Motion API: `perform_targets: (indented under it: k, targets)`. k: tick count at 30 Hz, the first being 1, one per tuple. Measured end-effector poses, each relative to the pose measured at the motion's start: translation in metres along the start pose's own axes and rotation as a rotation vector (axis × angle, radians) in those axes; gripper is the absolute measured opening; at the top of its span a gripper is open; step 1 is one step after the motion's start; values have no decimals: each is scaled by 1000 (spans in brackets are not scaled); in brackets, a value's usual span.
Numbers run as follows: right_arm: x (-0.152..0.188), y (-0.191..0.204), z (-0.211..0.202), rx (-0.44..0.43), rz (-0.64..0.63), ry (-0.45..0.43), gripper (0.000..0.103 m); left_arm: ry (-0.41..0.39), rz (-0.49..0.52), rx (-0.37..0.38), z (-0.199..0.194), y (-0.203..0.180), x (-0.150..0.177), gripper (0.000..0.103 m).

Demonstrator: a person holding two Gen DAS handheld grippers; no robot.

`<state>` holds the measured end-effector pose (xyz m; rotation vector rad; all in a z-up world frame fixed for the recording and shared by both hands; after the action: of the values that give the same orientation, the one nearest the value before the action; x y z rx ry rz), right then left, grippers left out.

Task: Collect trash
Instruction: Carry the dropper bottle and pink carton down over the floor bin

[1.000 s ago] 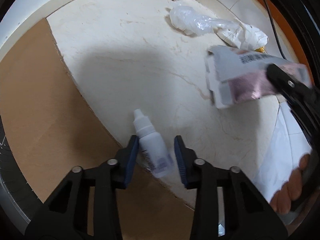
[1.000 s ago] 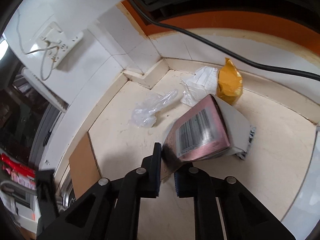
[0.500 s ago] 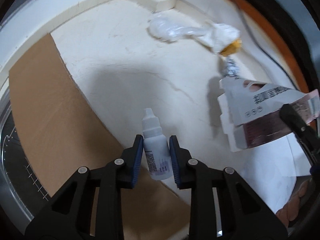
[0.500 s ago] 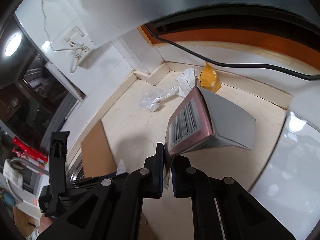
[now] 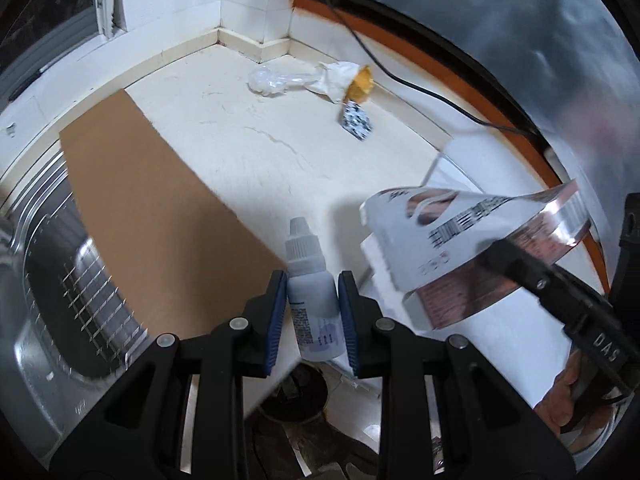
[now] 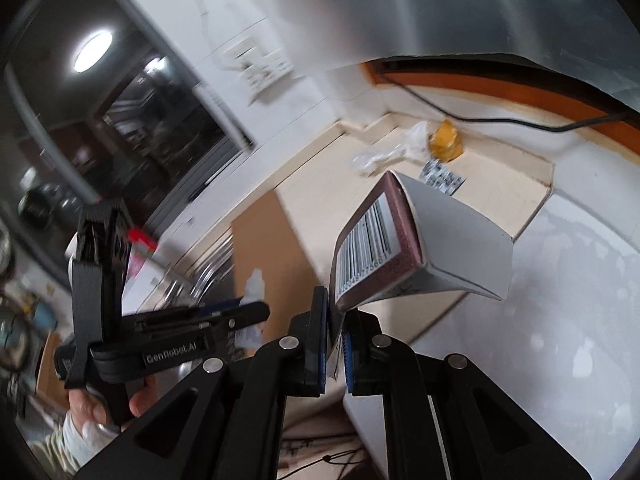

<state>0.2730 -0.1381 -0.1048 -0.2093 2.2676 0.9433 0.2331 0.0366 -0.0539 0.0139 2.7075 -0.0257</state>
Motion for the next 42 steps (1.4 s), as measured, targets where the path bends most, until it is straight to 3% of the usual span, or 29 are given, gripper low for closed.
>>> perform_targets:
  k: [6, 12, 23, 27, 33, 39, 42]
  targets:
    - [74, 36, -28, -38, -45, 77, 7, 16, 58, -2, -33, -7, 65, 23]
    - [165, 63, -37, 3, -68, 173, 7, 78, 154, -2, -42, -10, 142, 23]
    - [362, 64, -10, 161, 48, 338, 7, 175, 323, 28, -1, -10, 272, 23]
    - [431, 39, 12, 206, 118, 380, 7, 233, 344, 34, 41, -6, 317, 23]
    - [527, -17, 54, 237, 214, 424, 7, 317, 304, 37, 138, 3, 376, 23]
    - [606, -88, 113, 259, 264, 474, 7, 344, 227, 10, 253, 17, 415, 23]
    - [627, -121, 146, 270, 265, 508, 7, 361, 199, -20, 308, 21, 430, 23]
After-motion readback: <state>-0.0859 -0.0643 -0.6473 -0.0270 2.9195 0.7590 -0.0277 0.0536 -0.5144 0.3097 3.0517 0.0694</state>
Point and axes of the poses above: each gripper's, at about its wrist camera, not at the fingertips, and z roughly the way its jaws point, y to its left, x to its underside, the point moved 1 cm from there along z, roughly the way its jaws point, and after that the axes turned 8 degrees about -x, right-handed, at the moved point
